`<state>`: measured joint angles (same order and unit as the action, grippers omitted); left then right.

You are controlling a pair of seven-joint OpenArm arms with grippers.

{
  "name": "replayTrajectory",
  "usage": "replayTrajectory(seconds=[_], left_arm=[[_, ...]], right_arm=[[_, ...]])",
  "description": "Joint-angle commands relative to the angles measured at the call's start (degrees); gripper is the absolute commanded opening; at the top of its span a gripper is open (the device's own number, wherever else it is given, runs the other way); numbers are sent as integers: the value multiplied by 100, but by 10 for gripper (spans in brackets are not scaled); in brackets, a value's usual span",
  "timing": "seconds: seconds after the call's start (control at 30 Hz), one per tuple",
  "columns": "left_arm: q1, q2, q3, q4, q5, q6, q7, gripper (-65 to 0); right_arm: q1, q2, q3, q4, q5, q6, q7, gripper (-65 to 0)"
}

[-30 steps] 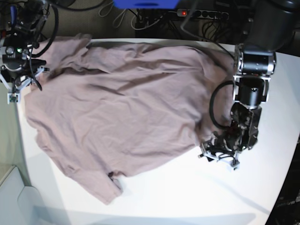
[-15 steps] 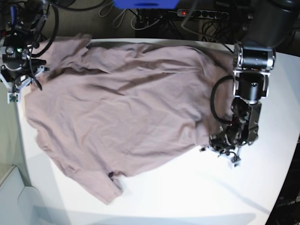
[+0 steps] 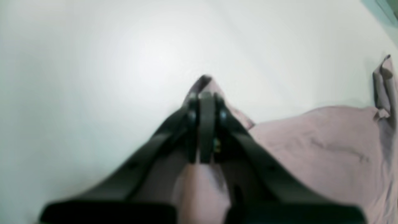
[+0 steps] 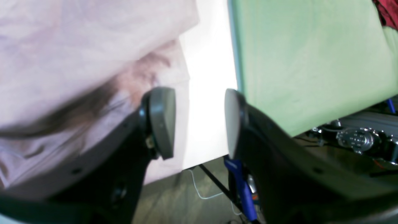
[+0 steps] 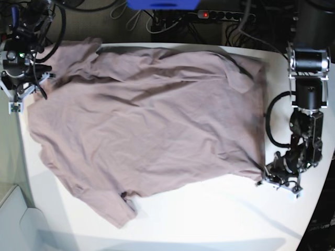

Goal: Layout the t-shirt on the table in an organized manner, then fold the t-shirt properly

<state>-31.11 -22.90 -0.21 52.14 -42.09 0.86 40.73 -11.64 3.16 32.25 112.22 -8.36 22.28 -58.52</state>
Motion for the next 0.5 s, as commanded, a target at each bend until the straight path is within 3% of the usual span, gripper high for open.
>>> replayTrajectory(seconds=[0.0,0.2,0.47], left_arm=[[-199,-141,-19,135,-60,-20,-104,-649],[-199,-335,-63,109,-16,-20,-148,-649],[-322,-493,-1672,162,-16,-20,-77,-649]], right_arm=[[25,49,23,96,-4,-35,81,-389],[-54,49,15,96,-4,-35,90,-389],[-54,49,15,96,-4,-35,81,-389]])
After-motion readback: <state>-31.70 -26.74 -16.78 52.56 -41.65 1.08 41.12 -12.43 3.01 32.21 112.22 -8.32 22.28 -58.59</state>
